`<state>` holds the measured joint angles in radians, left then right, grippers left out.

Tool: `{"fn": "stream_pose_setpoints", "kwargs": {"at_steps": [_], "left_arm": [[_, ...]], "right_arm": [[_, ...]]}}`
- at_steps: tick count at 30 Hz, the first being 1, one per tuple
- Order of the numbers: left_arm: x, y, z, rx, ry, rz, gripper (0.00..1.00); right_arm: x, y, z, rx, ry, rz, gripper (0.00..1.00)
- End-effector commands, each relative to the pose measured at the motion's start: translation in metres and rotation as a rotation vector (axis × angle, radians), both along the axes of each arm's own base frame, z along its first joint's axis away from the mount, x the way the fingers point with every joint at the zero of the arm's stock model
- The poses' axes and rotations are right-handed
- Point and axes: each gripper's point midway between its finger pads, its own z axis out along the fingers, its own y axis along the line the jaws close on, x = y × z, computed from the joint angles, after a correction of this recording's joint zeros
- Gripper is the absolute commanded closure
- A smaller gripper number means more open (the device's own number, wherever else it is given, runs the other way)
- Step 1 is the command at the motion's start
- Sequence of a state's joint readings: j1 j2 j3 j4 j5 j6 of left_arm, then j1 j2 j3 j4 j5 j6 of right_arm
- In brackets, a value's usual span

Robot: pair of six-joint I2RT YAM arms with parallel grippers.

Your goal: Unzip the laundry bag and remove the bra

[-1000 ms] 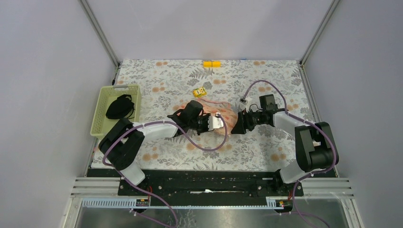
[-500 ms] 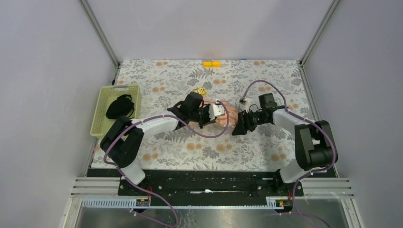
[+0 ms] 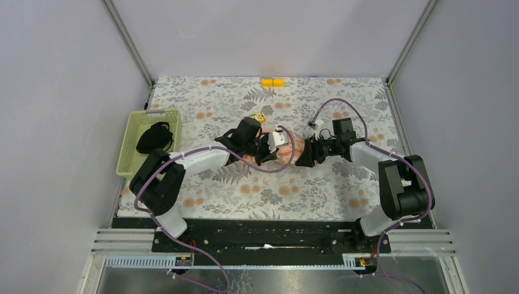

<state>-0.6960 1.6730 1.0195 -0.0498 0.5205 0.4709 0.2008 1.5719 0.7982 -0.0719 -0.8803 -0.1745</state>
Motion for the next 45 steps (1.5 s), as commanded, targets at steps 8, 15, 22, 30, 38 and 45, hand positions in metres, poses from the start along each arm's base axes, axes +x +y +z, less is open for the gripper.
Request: {"fn": "stream_pose_setpoints", "kwargs": {"at_steps": [8,15,22,30,38,45], "left_arm": [[0.012,-0.02,0.022,-0.086,0.033,0.015,1.0],[0.016,-0.018,0.023,-0.106,0.061,0.034,1.0],[0.016,-0.018,0.024,-0.107,0.057,0.024,1.0],[0.02,-0.016,0.02,-0.113,0.098,0.057,1.0],[0.021,-0.013,0.019,-0.122,0.122,0.08,1.0],[0.027,-0.014,0.022,-0.14,0.128,0.099,1.0]], "right_arm": [[-0.001,0.018,0.009,0.07,-0.009,0.022,0.51],[-0.014,0.018,0.006,0.07,-0.005,0.046,0.52],[-0.012,0.019,0.011,0.08,-0.031,0.065,0.53],[-0.027,0.017,0.013,0.084,0.006,0.085,0.62],[-0.027,0.018,0.012,0.092,0.019,0.076,0.53],[-0.034,0.015,0.014,0.076,0.014,0.084,0.53]]}}
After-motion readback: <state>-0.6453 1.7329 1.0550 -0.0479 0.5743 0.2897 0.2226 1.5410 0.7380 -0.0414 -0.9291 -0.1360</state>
